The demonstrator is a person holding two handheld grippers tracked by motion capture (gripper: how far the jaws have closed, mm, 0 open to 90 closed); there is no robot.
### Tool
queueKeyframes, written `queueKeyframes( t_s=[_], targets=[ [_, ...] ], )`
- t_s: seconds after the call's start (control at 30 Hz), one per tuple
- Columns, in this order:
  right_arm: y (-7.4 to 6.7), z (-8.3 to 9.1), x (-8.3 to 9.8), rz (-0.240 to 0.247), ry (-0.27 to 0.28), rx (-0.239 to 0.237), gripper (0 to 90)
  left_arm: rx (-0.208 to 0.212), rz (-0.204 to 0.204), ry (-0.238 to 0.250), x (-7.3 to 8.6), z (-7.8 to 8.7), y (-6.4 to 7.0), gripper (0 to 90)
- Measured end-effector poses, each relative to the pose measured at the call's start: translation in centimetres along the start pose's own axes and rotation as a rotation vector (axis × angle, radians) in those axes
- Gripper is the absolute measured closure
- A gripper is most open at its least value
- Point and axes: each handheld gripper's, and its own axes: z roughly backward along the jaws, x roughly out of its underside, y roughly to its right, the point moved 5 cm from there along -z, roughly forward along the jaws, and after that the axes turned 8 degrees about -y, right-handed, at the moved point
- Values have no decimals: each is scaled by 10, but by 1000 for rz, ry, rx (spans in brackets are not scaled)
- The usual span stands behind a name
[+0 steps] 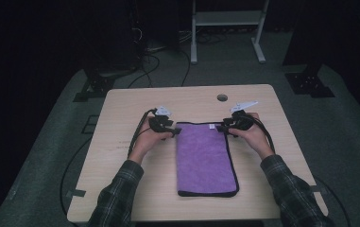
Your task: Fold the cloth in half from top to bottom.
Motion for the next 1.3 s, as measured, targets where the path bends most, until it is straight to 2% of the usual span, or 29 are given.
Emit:
queueKeyframes(
  t_s=[0.1,0.2,0.33,0.37,0.47,0.53,0.57,0.63,0.67,0.73,0.77,0.9,0.93,1.13,1.2,1.23,1.3],
  targets=[
    [7,-10,1,-6,-32,20,393,-8,7,-11,-4,-11,-3,417],
    [13,-18,0,-16,-34,34,351,-5,22,-7,-5,-19,-6,409],
    [15,-27,0,-29,-36,38,338,-7,28,-22,-4,-26,-8,400],
    [16,-32,4,-31,-63,51,317,-7,27,-32,-4,-30,-9,399],
    [17,-34,5,-37,-56,50,320,1,32,-32,-4,-32,-9,398],
    [16,-33,5,-29,-66,50,352,1,26,-42,-4,-34,-10,400],
    [16,-32,6,-11,-65,52,389,9,27,-41,-3,-35,-9,412],
    [13,-31,6,-5,-76,48,460,15,24,-40,-3,-36,-9,456],
    [13,-31,6,-5,-76,48,460,19,24,-39,-3,-36,-9,456],
    [11,-29,6,-16,-80,35,564,28,27,-39,-3,-35,-8,548],
    [11,-29,6,-16,-80,35,564,39,29,-40,-3,-35,-7,548],
    [6,-29,6,-28,-95,6,716,76,64,-53,-4,-34,-3,759],
    [6,-29,6,-28,-95,6,716,76,64,-53,-4,-34,-3,771],
    [5,-27,2,-39,-92,16,759,39,61,-57,-8,-30,-1,803],
    [5,-25,0,-41,-89,21,760,22,56,-40,-13,-26,-2,804],
    [6,-20,-6,-40,-62,34,762,12,54,-25,-17,-23,-3,805],
    [6,-17,-9,-45,-46,36,762,-12,50,9,-25,-15,-5,805]
  ],
)
